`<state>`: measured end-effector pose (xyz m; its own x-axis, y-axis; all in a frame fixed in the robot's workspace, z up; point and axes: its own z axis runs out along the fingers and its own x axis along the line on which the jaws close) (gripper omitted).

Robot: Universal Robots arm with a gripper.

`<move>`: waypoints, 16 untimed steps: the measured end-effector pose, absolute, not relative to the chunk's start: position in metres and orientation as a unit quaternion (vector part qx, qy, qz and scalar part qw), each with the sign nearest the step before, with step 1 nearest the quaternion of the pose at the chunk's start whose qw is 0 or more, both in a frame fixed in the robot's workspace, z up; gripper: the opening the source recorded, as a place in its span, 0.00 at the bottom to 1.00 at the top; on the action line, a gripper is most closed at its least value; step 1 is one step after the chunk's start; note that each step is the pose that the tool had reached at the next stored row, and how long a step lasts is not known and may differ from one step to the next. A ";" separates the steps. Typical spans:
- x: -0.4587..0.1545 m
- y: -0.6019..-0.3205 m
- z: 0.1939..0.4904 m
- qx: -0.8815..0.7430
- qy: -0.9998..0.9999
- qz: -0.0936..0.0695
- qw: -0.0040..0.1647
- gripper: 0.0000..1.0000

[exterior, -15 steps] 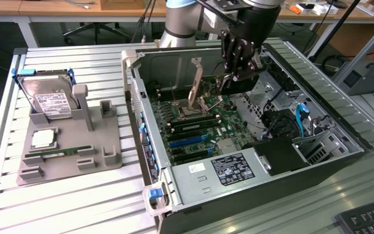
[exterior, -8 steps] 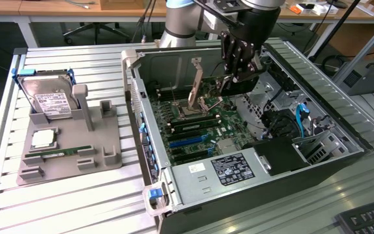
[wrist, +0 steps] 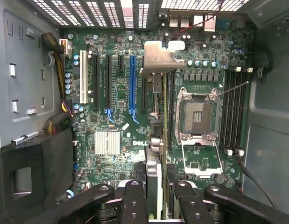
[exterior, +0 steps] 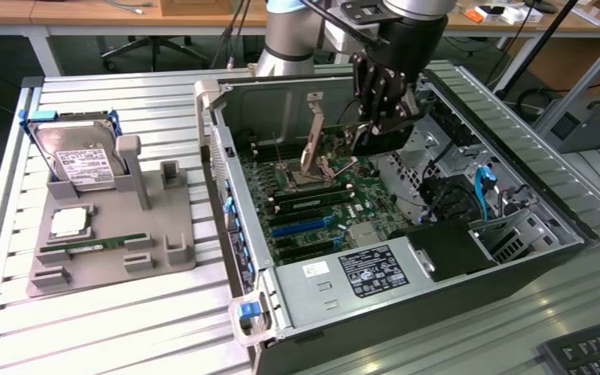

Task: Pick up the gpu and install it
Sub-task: 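Insert the gpu into the slot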

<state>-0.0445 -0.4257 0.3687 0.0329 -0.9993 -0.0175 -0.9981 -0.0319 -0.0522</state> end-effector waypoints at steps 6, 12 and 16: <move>-0.048 -0.426 0.366 -0.718 0.695 -0.012 0.025 0.27; -0.050 -0.427 0.365 -0.718 0.695 -0.012 0.025 0.27; -0.051 -0.427 0.364 -0.718 0.695 -0.012 0.025 0.27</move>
<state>-0.0507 -0.4269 0.3643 0.0330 -0.9993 -0.0176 -0.9981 -0.0321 -0.0521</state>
